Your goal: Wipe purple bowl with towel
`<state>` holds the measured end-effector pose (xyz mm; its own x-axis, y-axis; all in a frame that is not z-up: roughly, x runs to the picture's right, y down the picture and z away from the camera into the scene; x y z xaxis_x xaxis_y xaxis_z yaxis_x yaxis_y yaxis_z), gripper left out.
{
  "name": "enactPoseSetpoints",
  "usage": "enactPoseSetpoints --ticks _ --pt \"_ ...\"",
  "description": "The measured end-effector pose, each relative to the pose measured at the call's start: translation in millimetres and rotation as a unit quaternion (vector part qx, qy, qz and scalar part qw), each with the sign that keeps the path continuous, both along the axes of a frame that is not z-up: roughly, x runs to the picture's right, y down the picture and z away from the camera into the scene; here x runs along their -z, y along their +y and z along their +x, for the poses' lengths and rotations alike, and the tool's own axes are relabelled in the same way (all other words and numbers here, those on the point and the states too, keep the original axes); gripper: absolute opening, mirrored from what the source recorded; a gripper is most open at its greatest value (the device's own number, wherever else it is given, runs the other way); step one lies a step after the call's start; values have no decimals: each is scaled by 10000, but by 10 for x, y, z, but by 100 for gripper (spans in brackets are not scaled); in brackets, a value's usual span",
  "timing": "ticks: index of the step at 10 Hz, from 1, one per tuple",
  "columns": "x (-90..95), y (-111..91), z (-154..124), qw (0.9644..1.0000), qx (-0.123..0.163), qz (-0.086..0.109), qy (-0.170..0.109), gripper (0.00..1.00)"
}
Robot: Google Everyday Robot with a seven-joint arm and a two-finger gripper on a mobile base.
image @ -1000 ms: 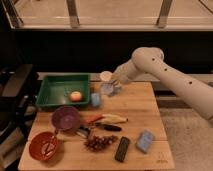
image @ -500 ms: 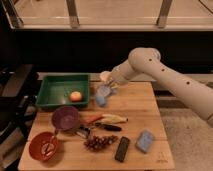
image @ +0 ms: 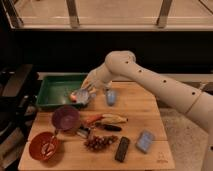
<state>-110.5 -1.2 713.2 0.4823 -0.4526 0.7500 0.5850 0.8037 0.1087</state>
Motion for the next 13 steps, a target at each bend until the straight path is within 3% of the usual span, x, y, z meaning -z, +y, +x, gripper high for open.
enactPoseSetpoints --ticks 1,3,8,13 --pt "37 60 -239 9995 55 -96 -287 0" --pt "117 201 -622 9952 164 -351 -896 0" --pt "88 226 -635 9951 225 -397 -880 0" --pt "-430 692 -920 9946 314 -601 -786 0"
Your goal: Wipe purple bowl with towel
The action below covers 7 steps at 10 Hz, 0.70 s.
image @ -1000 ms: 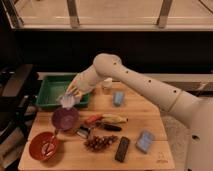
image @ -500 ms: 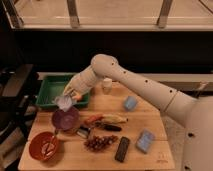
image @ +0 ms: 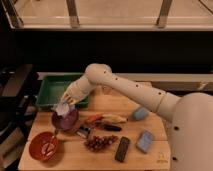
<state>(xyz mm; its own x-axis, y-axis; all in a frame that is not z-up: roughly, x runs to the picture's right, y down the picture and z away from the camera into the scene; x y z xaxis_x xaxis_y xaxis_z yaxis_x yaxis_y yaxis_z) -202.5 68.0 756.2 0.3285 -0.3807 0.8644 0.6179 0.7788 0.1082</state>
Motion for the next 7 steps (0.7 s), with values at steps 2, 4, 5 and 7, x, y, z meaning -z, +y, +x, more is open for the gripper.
enactPoseSetpoints --ticks 2,4,5,7 --pt "-171 201 -107 9998 60 -185 10 0" --pt "-302 431 -184 9988 50 -486 16 0" --pt "-335 518 -186 9981 33 -614 37 0" --pt "-375 743 -187 9958 63 -903 150 0"
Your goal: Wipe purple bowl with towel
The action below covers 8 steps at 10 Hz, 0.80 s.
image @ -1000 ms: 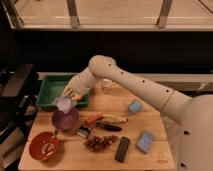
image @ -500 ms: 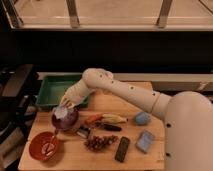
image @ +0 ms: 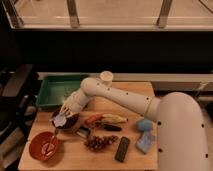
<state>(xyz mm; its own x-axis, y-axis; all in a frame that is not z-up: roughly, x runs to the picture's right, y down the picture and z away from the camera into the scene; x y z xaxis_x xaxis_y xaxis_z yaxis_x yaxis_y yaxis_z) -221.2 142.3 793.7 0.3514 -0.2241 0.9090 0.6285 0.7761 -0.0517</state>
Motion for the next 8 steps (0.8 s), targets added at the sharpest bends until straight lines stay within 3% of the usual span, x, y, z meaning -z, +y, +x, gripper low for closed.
enactPoseSetpoints --ticks 2,4,6,8 --pt "-18 140 181 9994 83 -190 268 0" --pt "-54 123 480 9976 187 -174 644 0" --pt "-170 -69 664 9952 313 -19 931 0" --pt "-363 -341 653 9941 426 195 980 0"
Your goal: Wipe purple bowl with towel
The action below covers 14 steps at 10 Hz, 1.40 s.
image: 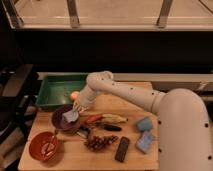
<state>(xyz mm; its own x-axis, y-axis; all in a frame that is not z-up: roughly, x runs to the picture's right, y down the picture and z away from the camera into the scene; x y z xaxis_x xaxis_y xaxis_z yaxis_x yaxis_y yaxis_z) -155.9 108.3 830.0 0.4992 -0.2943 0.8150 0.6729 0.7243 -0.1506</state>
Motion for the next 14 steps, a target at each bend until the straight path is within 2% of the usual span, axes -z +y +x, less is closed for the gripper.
enactPoseSetpoints --ticks 2,4,6,8,9,11,12,14 --pt "-126 -194 -214 9995 56 199 -224 0" --pt "-151 -225 -556 9982 94 281 -527 0" --pt "-107 -140 -875 9967 82 245 -775 0" --pt "25 50 -943 9965 18 118 -833 0" --pt "147 193 -912 9966 -28 34 -825 0" --pt "323 412 -672 9979 -77 -98 -637 0" --pt "366 460 -442 9988 -102 -133 -462 0" --pt "327 417 37 9998 -145 -111 -107 0"
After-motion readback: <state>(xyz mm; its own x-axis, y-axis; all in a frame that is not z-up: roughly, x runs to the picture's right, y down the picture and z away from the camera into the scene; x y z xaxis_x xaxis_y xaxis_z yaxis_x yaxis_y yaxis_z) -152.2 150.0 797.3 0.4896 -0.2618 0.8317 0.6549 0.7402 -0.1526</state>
